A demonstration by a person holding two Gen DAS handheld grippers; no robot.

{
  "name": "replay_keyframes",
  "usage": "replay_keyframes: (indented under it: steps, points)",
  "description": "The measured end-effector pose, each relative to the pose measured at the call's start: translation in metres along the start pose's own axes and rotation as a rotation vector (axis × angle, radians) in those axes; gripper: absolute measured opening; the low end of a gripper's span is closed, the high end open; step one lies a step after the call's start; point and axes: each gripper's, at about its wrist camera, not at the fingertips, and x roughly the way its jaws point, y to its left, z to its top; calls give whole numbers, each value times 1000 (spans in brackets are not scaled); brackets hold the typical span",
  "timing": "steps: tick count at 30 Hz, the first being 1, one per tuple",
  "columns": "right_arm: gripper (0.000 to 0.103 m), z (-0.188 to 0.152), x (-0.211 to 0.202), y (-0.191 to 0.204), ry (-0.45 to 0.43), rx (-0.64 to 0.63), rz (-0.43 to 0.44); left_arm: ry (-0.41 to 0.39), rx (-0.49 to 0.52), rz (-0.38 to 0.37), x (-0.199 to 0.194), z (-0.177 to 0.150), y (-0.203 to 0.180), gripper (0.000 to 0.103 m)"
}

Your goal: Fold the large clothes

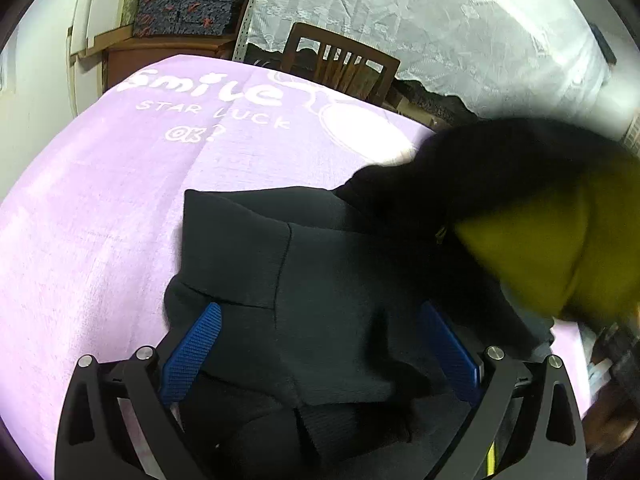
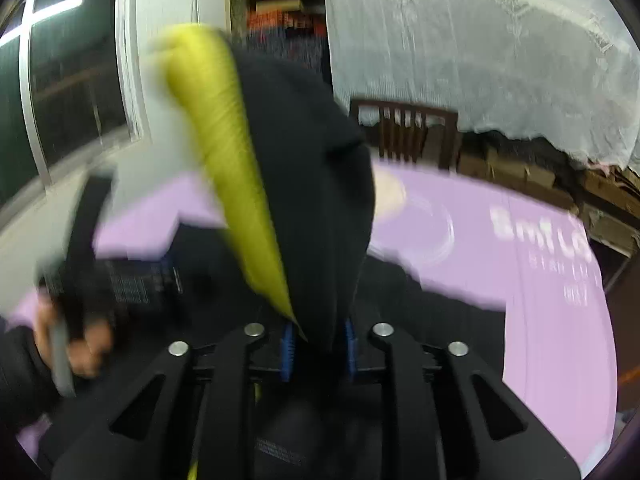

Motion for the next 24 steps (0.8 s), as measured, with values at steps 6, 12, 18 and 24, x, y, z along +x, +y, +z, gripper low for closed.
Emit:
replay_keyframes:
  steps: [6,12,18,24]
  points:
    - [38,-68,-2,-5,146,8,-37,-3,-46,-56,-6,0,8,100]
    - [58,-81,-50,-18,63,132,31,-17,-39,-51,-28,-5,4,99]
    - [37,-52,-66,-24,-47,306,191,-113,144,14,-64,-13,-59,99]
    - [8,-30,-16,-13,37,287,207,-65,315,106,-34,-29,-111,99]
